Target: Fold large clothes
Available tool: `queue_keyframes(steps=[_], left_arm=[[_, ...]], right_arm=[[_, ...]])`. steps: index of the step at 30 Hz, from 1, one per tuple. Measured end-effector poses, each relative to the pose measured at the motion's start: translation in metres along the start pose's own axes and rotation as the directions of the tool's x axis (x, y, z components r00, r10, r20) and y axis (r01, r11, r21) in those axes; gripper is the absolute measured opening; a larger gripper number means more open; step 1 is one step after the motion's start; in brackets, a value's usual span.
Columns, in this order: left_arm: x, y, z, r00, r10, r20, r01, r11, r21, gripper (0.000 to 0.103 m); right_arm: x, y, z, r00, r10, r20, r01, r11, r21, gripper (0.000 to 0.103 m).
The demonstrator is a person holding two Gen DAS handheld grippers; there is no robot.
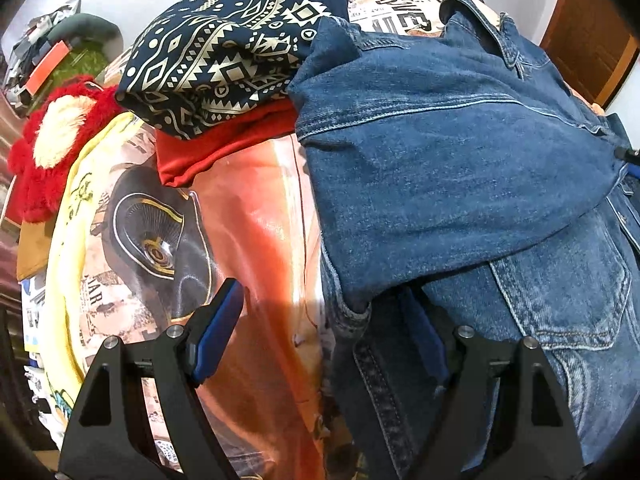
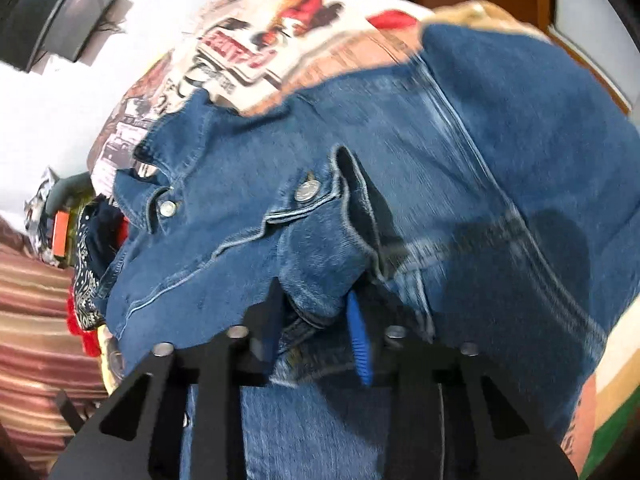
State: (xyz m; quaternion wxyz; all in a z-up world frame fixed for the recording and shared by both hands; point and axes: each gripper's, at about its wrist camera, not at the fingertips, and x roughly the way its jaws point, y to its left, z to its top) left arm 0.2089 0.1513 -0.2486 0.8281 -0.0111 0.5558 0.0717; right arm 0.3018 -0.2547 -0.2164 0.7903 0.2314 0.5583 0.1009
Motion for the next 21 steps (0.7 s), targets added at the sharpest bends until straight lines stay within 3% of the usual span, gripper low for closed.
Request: queue_keyframes(steps=[5, 8, 13, 17, 21], left_arm=[[-0.005, -0.004, 0.007, 1.0, 0.012, 0.019, -0.013, 1.0, 0.006, 0.079], [-0.011, -0.005, 0.01, 0.999, -0.015, 0.031, 0.015, 1.0, 0.001, 0.079], [-0.016, -0.016, 0.009, 0.998, -0.035, 0.051, 0.034, 0.999, 0.023, 0.079], [-0.013, -0.027, 0.008, 0.999, 0.0, 0.051, -0.004, 0.997, 0.071, 0.079], [-0.011, -0.025, 0.008, 0.999, -0.008, 0.039, 0.006, 0.998, 0.066, 0.079]], right_arm=[[-0.041, 0.041, 0.009, 0.987, -0.003, 0.161, 0.028, 0.988, -0.151, 0.019], [-0.08, 0.068, 0.012, 0.96, 0.024, 0.28, 0.046, 0.969, -0.243, 0.019], [-0.097, 0.066, 0.012, 0.935, 0.0, 0.354, 0.099, 0.96, -0.261, 0.019], [-0.07, 0.038, 0.011, 0.955, -0.078, 0.285, 0.141, 0.968, -0.206, 0.019], [-0.027, -0.006, 0.009, 0.981, -0.146, 0.124, 0.163, 0.976, -0.145, 0.02]])
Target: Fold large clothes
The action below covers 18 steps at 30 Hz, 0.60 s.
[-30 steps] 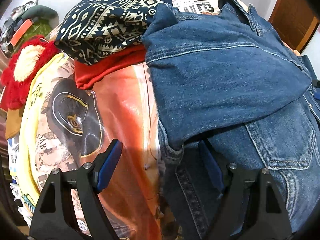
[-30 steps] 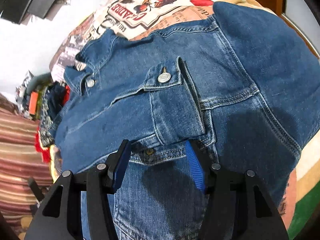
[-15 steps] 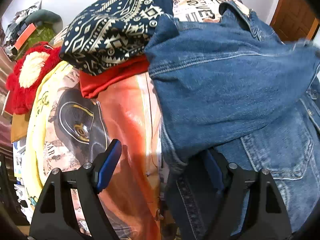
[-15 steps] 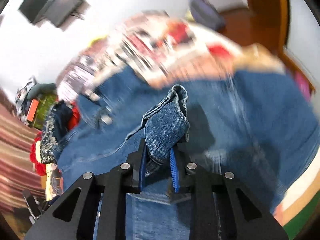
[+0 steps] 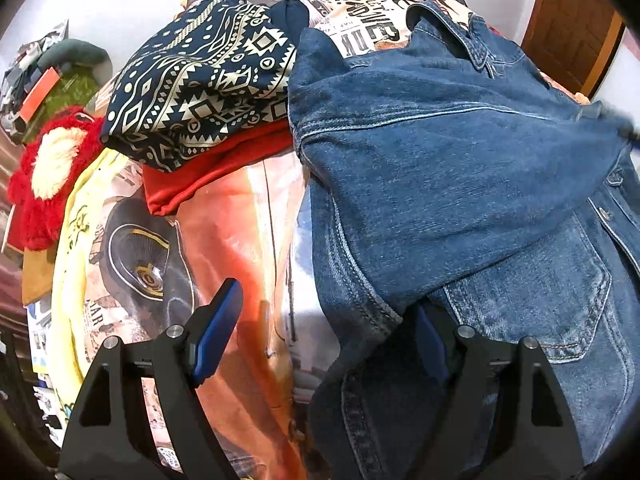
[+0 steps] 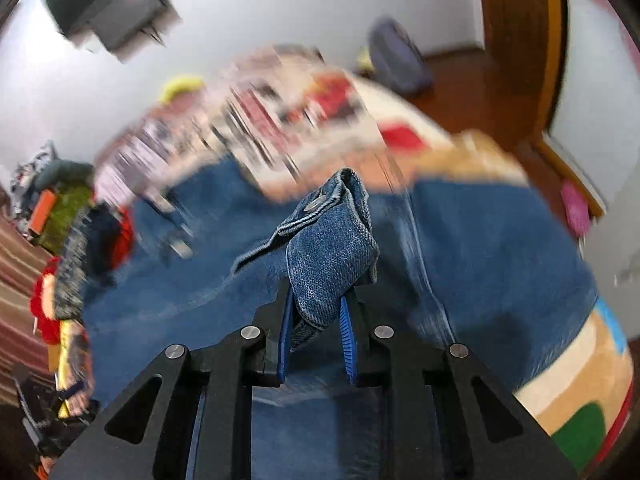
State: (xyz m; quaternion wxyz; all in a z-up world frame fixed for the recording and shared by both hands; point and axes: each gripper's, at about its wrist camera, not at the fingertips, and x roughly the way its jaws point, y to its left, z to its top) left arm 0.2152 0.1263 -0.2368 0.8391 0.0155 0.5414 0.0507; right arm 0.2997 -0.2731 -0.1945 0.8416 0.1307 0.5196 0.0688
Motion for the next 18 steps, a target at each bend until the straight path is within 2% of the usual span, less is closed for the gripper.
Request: queue_keyframes(steps=[4, 8, 12, 14, 16, 18], left_arm=[[-0.009, 0.002, -0.001, 1.0, -0.014, 0.006, 0.014, 1.0, 0.01, 0.079], [-0.031, -0.003, 0.003, 0.998, -0.023, 0.05, 0.021, 0.999, 0.043, 0.079], [-0.059, -0.012, 0.02, 0.991, -0.034, 0.13, 0.026, 0.997, 0.067, 0.079], [-0.074, -0.019, 0.033, 0.983, -0.048, 0.175, 0.035, 0.997, 0.076, 0.079], [-0.088, -0.027, 0.046, 0.974, -0.067, 0.216, 0.049, 0.995, 0.086, 0.079], [-0.103, -0.036, 0.062, 0.961, -0.095, 0.26, 0.071, 0.992, 0.101, 0.079]], right_arm=[[0.017, -0.012, -0.013, 0.996, -0.013, -0.089, 0.012, 1.0, -0.014, 0.026], [0.004, -0.017, -0.012, 0.997, 0.004, -0.083, -0.005, 1.0, -0.011, 0.03], [-0.024, -0.014, -0.004, 0.998, -0.065, -0.02, 0.064, 0.996, -0.065, 0.031], [-0.041, -0.014, -0.001, 0.997, -0.079, 0.022, 0.081, 0.992, -0.095, 0.037], [-0.062, -0.015, 0.004, 0.991, -0.095, 0.094, 0.106, 0.988, -0.113, 0.05], [-0.08, -0.018, 0.006, 0.982, -0.104, 0.156, 0.123, 0.985, -0.118, 0.055]])
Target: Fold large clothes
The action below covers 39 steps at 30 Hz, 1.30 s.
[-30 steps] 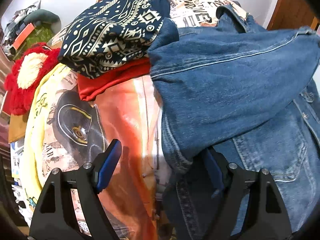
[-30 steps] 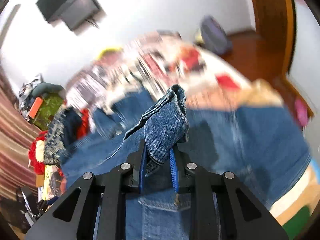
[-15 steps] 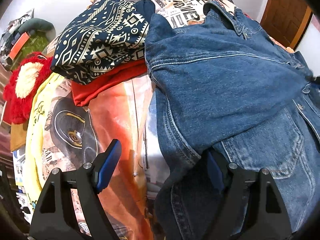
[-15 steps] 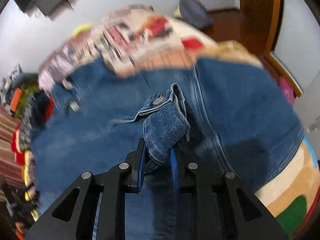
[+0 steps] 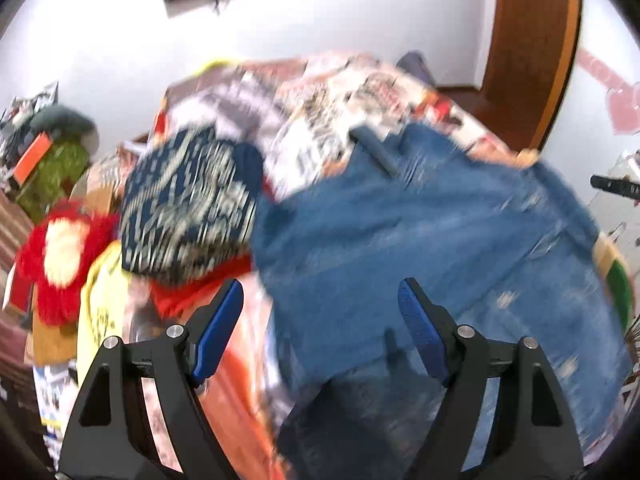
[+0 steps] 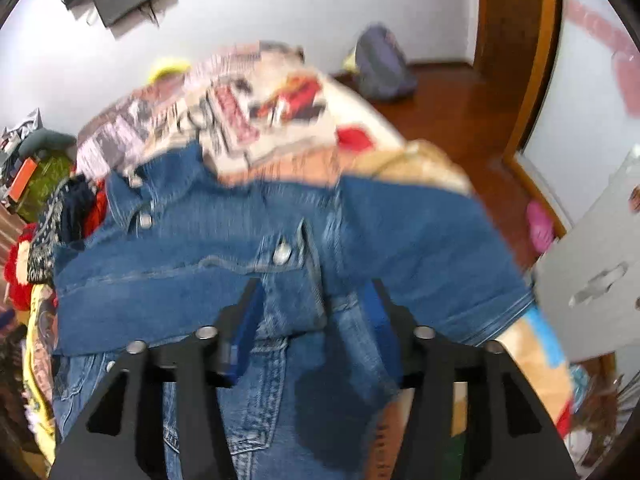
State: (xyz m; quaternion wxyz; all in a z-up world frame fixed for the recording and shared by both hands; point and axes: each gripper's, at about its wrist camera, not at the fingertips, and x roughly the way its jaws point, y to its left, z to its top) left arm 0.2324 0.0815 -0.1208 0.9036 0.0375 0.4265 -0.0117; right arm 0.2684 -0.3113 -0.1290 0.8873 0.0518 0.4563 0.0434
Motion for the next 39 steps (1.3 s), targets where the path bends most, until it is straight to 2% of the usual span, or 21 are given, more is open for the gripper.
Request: queue_keyframes(steps=[2, 4, 7, 11, 15, 19, 23, 27, 30, 32, 37, 39], left_arm=[[-0.008, -0.009, 0.018, 0.999, -0.024, 0.039, 0.024, 1.0, 0.01, 0.079], [-0.015, -0.02, 0.036, 0.996, -0.044, 0.075, 0.042, 0.999, 0.027, 0.08], [-0.017, -0.039, 0.057, 0.992, -0.059, 0.108, 0.053, 0.997, 0.053, 0.081], [-0.007, -0.067, 0.073, 0.989, -0.094, 0.112, 0.086, 0.994, 0.072, 0.082], [0.017, -0.094, 0.073, 0.988, -0.14, 0.068, 0.135, 0.987, 0.083, 0.082], [0.044, -0.118, 0.064, 0.986, -0.169, 0.0, 0.168, 0.981, 0.098, 0.082], [0.071, -0.135, 0.053, 0.982, -0.178, -0.07, 0.185, 0.976, 0.112, 0.082], [0.089, -0.139, 0.045, 0.972, -0.203, -0.119, 0.213, 0.973, 0.086, 0.082], [0.099, -0.139, 0.041, 0.971, -0.195, -0.139, 0.207, 0.975, 0.078, 0.082], [0.106, -0.137, 0.039, 0.972, -0.182, -0.152, 0.195, 0.978, 0.077, 0.082], [0.119, -0.13, 0.035, 0.963, -0.199, -0.182, 0.208, 0.978, 0.031, 0.082], [0.123, -0.128, 0.034, 0.961, -0.199, -0.19, 0.206, 0.978, 0.017, 0.082]], right_arm=[[-0.016, -0.007, 0.006, 0.998, -0.022, 0.051, 0.022, 1.0, 0.004, 0.061], [-0.028, -0.015, 0.01, 0.995, -0.042, 0.095, 0.041, 0.999, 0.018, 0.072], [-0.04, -0.032, 0.012, 0.988, -0.07, 0.138, 0.065, 0.997, 0.045, 0.075], [-0.044, -0.055, 0.009, 0.985, -0.106, 0.139, 0.093, 0.991, 0.094, 0.077], [-0.033, -0.086, -0.002, 0.99, -0.114, 0.083, 0.099, 0.98, 0.171, 0.077], [-0.006, -0.118, -0.017, 0.998, -0.054, -0.01, 0.055, 0.96, 0.276, 0.077], [0.037, -0.152, -0.034, 0.99, 0.047, -0.133, 0.014, 0.905, 0.425, 0.077], [0.061, -0.175, -0.045, 0.98, 0.11, -0.166, -0.004, 0.843, 0.538, 0.077], [0.079, -0.19, -0.05, 0.975, 0.149, -0.166, -0.014, 0.784, 0.621, 0.077], [0.084, -0.192, -0.048, 0.98, 0.137, -0.147, -0.012, 0.772, 0.636, 0.077], [0.096, -0.193, -0.037, 0.988, 0.072, -0.135, 0.031, 0.77, 0.637, 0.079], [0.097, -0.188, -0.035, 0.993, 0.018, -0.117, 0.059, 0.779, 0.624, 0.073]])
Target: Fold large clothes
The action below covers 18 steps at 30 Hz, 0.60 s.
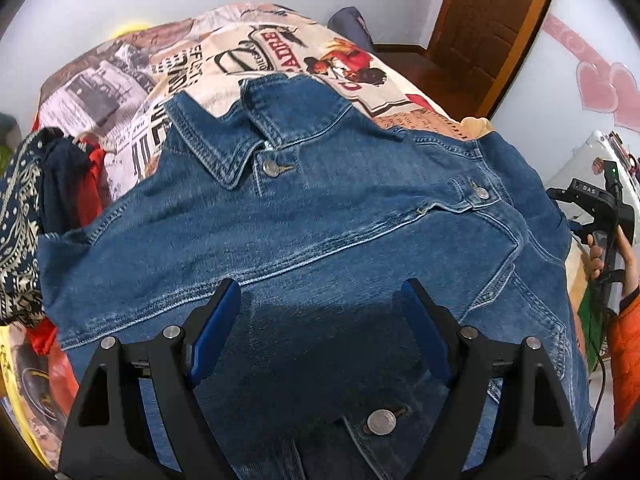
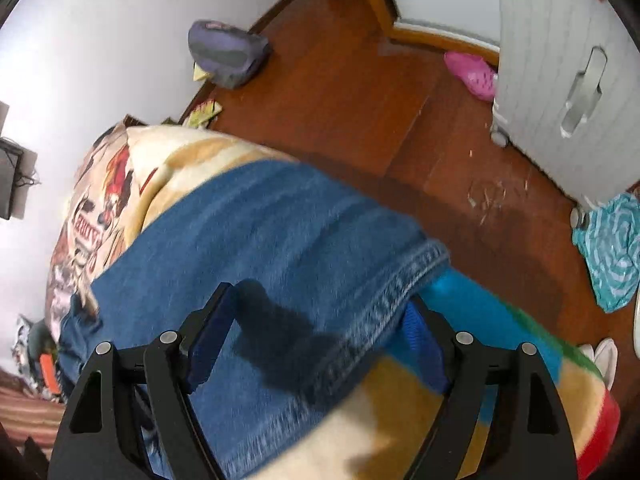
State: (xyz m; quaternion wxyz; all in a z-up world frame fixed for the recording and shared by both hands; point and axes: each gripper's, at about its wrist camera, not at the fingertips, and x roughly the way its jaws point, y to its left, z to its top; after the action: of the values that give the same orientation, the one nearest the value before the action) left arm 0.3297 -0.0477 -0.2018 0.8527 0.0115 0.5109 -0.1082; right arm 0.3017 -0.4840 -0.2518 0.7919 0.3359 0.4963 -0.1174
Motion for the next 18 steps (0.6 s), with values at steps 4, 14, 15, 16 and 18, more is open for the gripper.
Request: queue_keyframes(steps=[4, 14, 15, 16, 18], left_arm=[[0.0, 0.004, -0.001, 1.0, -0.008, 0.001, 0.008, 1.0, -0.016, 0.082], [-0.029, 0.007, -0.002, 0.998, 0.007, 0.066, -0.006, 1.0, -0.013, 0.082], [-0.034, 0.006, -0.002, 0.997, 0.005, 0.077, -0.004, 1.0, -0.013, 0.082], [-0.039, 0.006, -0.002, 0.996, 0.003, 0.087, -0.002, 1.0, -0.013, 0.082], [-0.05, 0.004, -0.003, 0.994, -0.005, 0.109, 0.007, 1.0, -0.01, 0.082]], right_arm=[[-0.012, 0.005, -0.001, 0.998, -0.012, 0.067, 0.013, 0.999, -0.029, 0.021], [-0.103, 0.083, -0.009, 0.972, 0.091, 0.218, -0.022, 0.954, -0.3, 0.008], [-0.112, 0.094, -0.012, 0.967, 0.121, 0.223, -0.044, 0.945, -0.325, 0.008], [-0.125, 0.108, -0.018, 0.959, 0.167, 0.23, -0.075, 0.93, -0.361, 0.008], [-0.142, 0.131, -0.031, 0.944, 0.246, 0.221, -0.134, 0.895, -0.424, 0.008]])
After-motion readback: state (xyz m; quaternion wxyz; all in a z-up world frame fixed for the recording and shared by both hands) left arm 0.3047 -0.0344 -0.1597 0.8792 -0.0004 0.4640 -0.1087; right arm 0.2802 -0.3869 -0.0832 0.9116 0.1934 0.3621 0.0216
